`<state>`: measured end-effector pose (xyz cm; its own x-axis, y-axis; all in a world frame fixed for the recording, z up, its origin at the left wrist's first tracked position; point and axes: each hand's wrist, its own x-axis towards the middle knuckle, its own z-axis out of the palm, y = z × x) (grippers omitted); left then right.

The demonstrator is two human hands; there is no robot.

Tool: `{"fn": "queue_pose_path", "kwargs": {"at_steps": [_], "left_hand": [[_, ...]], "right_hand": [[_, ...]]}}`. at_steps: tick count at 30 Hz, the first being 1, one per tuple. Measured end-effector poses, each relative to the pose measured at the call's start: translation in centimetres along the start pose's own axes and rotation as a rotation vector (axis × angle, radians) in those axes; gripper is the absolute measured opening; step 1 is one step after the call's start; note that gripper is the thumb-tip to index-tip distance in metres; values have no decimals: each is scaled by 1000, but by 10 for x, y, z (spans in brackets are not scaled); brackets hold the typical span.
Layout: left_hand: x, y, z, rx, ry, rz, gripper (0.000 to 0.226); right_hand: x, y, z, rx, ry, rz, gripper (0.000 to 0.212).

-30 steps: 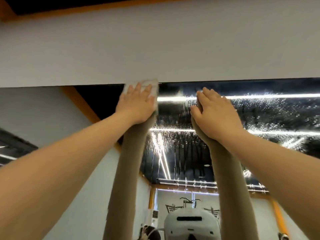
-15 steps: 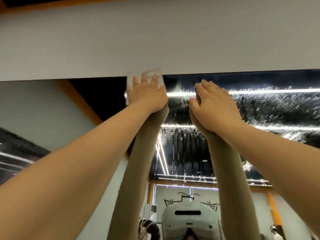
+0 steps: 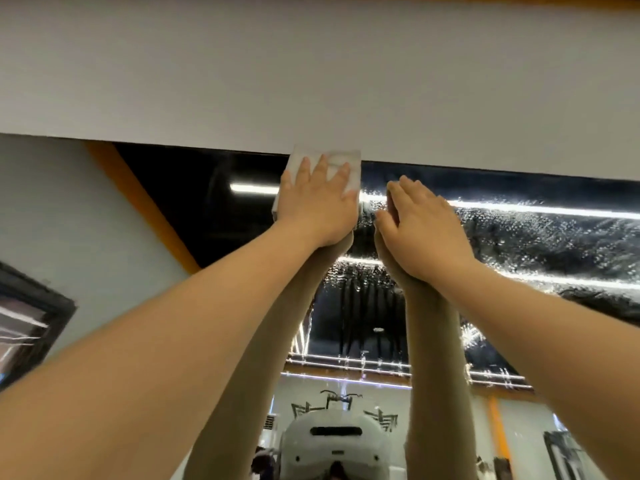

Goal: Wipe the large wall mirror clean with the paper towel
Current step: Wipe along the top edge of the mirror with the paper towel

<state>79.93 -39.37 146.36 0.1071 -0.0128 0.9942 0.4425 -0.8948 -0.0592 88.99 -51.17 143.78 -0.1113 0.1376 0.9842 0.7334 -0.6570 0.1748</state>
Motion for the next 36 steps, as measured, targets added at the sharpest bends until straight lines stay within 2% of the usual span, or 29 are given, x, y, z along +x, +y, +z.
{"fn": "queue_pose_path", "kwargs": {"at_steps": [12,16,18,21,23,26,28,31,36], "left_hand": [[-6,0,2,30,-4,18,55],[-7,-1,-2,22,-46,21,55],[-7,0,-4,13,-85,-2,55],[-9,6,-5,13,-112,-56,55],[-12,13,-3,22,-88,-96,54],[-14,24,4,59,-11,-144,53],[-13,28,5,66,22,-149,52],[-8,23,7,113,-15,-155,55],[-3,9,15,275,-57,-136,82]], "right_hand": [[0,-2,-2,-15,11,6,57],[-4,5,-10,125,-46,-3,59],[-5,21,-23,213,-54,19,59],[-10,73,-43,139,0,78,58],[-20,114,-52,50,4,112,61],[-36,159,-52,1,-74,168,69],[-42,174,-47,-10,-72,151,70],[-41,178,-45,11,-45,122,71],[-41,182,-42,44,-37,97,73]]}}
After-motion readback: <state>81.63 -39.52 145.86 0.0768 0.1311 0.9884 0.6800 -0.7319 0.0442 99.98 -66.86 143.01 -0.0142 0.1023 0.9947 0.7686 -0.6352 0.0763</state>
